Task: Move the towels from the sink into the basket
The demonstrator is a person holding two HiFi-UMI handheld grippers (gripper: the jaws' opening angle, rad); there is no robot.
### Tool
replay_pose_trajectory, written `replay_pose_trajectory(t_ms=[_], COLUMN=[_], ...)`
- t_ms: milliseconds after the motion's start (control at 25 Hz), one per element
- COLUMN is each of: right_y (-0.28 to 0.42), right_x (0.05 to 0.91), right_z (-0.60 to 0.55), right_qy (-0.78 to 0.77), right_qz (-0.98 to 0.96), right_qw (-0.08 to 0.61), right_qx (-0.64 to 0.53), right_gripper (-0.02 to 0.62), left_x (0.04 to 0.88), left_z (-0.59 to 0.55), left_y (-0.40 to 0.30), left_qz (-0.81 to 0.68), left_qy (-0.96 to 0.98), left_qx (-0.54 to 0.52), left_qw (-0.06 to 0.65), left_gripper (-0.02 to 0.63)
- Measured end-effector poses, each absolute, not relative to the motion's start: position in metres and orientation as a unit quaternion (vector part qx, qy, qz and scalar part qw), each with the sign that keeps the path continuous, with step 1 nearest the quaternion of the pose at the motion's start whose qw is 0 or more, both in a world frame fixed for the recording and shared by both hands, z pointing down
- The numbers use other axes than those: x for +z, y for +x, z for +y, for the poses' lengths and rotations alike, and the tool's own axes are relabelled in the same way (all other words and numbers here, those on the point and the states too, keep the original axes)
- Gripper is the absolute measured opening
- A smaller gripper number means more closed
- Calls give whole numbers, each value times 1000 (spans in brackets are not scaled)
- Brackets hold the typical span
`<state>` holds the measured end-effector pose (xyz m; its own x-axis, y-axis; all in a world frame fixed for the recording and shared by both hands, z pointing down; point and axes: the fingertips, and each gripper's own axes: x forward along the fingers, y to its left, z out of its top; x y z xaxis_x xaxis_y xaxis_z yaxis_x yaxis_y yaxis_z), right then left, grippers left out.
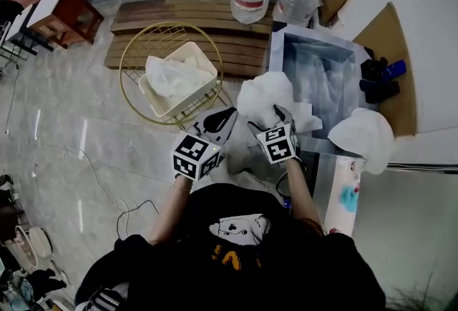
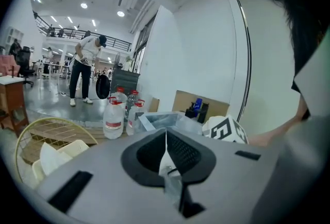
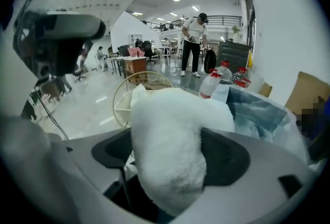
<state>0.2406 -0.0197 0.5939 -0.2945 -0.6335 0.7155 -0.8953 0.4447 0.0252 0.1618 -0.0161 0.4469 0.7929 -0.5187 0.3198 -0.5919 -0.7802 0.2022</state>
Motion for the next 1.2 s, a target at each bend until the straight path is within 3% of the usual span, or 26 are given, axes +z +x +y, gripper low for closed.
replay_pose_trajectory(t_ms=[160, 200, 240, 280, 440, 560, 920, 1200], right_y=[247, 252, 257, 261, 266, 275, 294, 260], right_x=[602, 601, 600, 599, 595, 587, 513, 436], right_z=[-28, -29, -31, -32, -34, -35, -45, -68], right_qy=[527, 543, 557, 566, 569, 577, 589, 571], right_qz=[-755, -745, -736, -731, -736, -748, -770, -802], right_qw=[363, 362, 361, 359, 336, 276, 155, 106], right_qx=[144, 138, 132, 129, 145, 178, 190, 137], right_gripper=[395, 359, 252, 220, 161, 113, 87, 86], left_x=[445, 444, 444, 443, 443, 443, 438, 433], left_z=[-5, -3, -1, 0, 8, 13, 17, 5], left_y=[155, 153, 151, 149, 141, 135, 114, 83], left_qz=[-318, -323, -329, -334, -351, -360, -381, -395], left_qy=[929, 927, 925, 924, 917, 913, 904, 900], left_qx=[126, 126, 127, 127, 129, 131, 130, 119], left_qw=[143, 142, 140, 139, 138, 141, 142, 139], left_gripper=[9, 9, 9, 9, 9, 9, 9, 9])
